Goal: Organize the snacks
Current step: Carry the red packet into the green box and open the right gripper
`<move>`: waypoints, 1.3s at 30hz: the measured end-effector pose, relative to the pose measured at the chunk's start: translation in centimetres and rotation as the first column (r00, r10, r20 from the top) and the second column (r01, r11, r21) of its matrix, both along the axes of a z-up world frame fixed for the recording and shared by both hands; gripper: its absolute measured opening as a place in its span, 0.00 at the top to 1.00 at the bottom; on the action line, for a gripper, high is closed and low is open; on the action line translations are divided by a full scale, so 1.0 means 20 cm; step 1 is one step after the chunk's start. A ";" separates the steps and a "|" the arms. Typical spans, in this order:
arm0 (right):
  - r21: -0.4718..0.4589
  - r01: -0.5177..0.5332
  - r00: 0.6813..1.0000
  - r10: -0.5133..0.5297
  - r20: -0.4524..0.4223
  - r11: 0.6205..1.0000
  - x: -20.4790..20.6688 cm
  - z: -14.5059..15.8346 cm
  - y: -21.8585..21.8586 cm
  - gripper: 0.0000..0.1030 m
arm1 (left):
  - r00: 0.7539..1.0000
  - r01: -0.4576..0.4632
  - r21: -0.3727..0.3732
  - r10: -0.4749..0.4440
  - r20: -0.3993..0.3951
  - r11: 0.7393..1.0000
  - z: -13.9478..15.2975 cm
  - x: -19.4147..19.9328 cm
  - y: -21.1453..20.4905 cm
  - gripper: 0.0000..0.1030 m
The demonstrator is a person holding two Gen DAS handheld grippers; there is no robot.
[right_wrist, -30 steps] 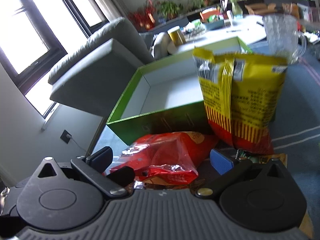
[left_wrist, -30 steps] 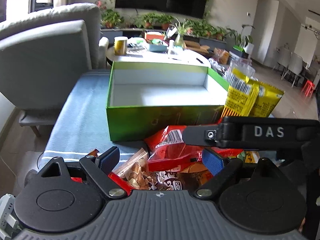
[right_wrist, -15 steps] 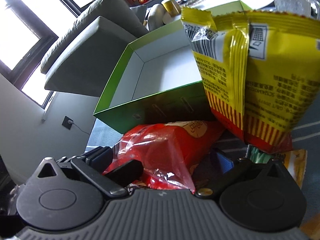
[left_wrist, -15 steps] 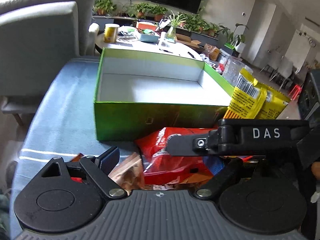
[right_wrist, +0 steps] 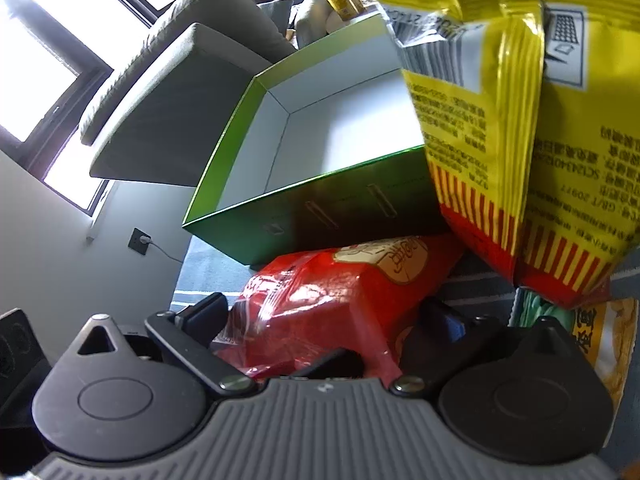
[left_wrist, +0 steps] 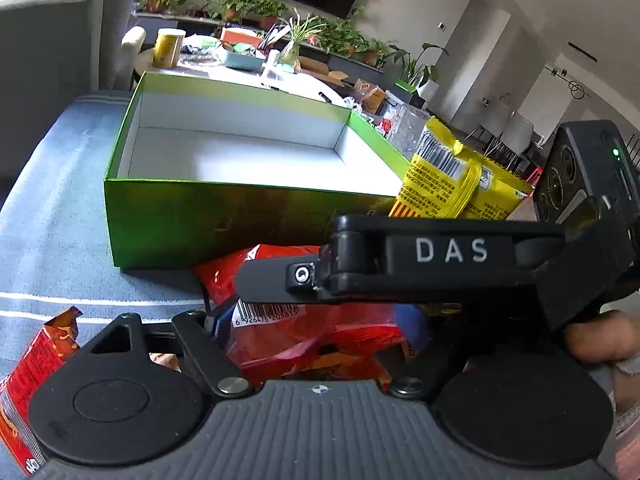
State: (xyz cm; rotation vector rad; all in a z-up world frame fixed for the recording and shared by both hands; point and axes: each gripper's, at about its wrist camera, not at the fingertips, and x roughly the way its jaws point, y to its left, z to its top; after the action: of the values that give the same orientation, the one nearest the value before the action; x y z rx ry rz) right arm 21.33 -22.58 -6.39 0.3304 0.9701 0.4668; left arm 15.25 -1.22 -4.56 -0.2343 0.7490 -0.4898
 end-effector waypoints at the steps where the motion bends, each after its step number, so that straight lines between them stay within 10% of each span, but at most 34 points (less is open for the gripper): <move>1: 0.014 -0.004 1.000 0.004 0.002 1.000 0.00 0.00 -0.01 0.20 | 1.000 -0.002 0.003 0.002 0.006 1.000 0.00 -0.01 -0.01 0.26; 19: 0.123 -0.075 0.980 0.051 0.191 0.990 -0.21 0.31 -0.06 0.26 | 0.956 -0.022 0.095 -0.007 0.295 0.995 0.38 -0.24 -0.09 0.26; 39: 0.219 -0.101 0.975 0.053 0.218 0.970 0.17 0.43 -0.02 0.27 | 0.935 -0.042 0.138 -0.009 0.356 0.990 0.45 0.19 -0.05 0.26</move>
State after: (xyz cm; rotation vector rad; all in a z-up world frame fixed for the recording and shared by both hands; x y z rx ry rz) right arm 24.74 -23.00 2.21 0.4425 0.7251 0.6741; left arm 19.13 -2.16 4.52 -0.0145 0.4240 -0.4444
